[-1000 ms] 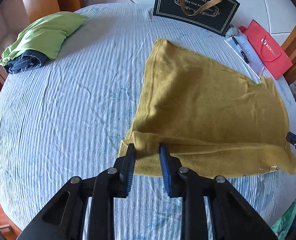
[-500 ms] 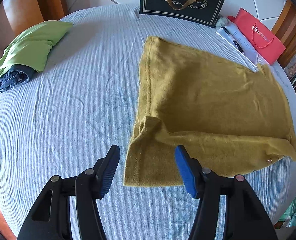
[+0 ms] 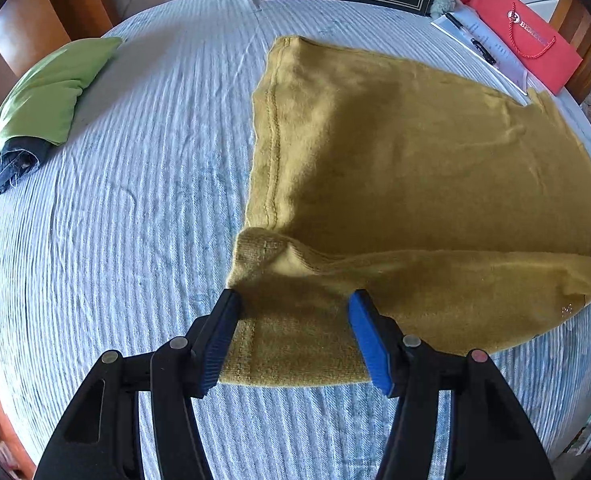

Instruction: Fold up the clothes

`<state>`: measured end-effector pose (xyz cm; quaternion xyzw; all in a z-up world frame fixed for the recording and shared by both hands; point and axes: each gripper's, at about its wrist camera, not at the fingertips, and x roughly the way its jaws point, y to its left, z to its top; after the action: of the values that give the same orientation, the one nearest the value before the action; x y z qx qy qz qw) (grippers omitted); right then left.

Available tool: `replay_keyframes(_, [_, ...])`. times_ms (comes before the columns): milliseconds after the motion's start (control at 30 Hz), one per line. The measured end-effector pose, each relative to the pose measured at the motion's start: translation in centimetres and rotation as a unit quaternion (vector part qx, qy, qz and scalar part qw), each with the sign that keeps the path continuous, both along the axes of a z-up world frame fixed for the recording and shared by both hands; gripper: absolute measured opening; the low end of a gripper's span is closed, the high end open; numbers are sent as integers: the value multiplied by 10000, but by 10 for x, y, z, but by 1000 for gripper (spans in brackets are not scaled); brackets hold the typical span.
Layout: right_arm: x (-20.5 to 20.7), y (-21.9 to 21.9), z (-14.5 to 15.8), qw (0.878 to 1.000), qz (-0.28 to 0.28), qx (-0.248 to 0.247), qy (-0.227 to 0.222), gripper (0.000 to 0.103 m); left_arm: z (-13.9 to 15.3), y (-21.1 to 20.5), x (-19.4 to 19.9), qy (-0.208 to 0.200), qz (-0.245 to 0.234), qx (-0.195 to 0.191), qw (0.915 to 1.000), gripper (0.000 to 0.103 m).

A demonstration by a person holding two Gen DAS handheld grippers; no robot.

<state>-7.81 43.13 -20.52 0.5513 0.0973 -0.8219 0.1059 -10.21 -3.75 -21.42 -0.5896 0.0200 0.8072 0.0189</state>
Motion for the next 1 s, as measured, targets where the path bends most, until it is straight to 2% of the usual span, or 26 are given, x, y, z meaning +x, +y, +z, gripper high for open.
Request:
replay_keyframes(67, [8, 2, 19, 9987, -42, 8, 502, 1, 0, 1, 0, -5, 5, -2, 10000, 58])
replay_keyframes(133, [4, 19, 37, 9937, -473, -176, 997, 1, 0, 2, -1, -13, -2, -11, 10000, 58])
replay_keyframes(167, [-2, 29, 38, 9917, -695, -235, 1051, 1, -1, 3, -2, -17, -5, -16, 10000, 58])
replay_keyframes(200, [-10, 38, 37, 9902, -897, -286, 1032, 2, -1, 4, -2, -24, -6, -20, 10000, 58])
replay_keyframes(267, [-23, 53, 31, 9878, -1244, -371, 860, 15, 0, 4, -4, -63, 18, -16, 10000, 59])
replay_keyframes(333, [-29, 62, 25, 9862, -1483, -515, 523, 16, 2, 4, -3, -93, 55, -19, 9999, 59])
replay_keyframes(400, [-15, 73, 32, 9805, -1697, -817, 557, 18, 10, -1, 2, 12, 147, 114, 9998, 59])
replay_keyframes(533, [30, 95, 45, 9738, -1806, -1270, 538, 30, 22, -13, 16, 204, 301, 413, 9985, 59])
replay_keyframes(633, [56, 95, 39, 9722, -1733, -1548, 291, 34, 20, -10, 21, 224, 261, 479, 9983, 59])
replay_keyframes(733, [66, 88, 23, 9707, -1702, -1693, 110, 36, 12, -2, 21, 170, 203, 465, 9986, 59])
replay_keyframes(833, [61, 75, 3, 9708, -1532, -1842, -128, 34, -1, 9, 18, 27, 112, 251, 9996, 59])
replay_keyframes(867, [60, 69, 0, 9762, -1465, -1585, -202, 6, -3, 13, 18, 33, 49, 106, 9999, 59])
replay_keyframes(933, [59, 57, -3, 9877, -1320, -767, -341, 4, -4, 16, 17, 23, 33, 63, 10000, 59])
replay_keyframes(1000, [61, 64, 0, 9886, -1384, -461, -382, 4, -5, 18, 16, 7, 39, 49, 10000, 61])
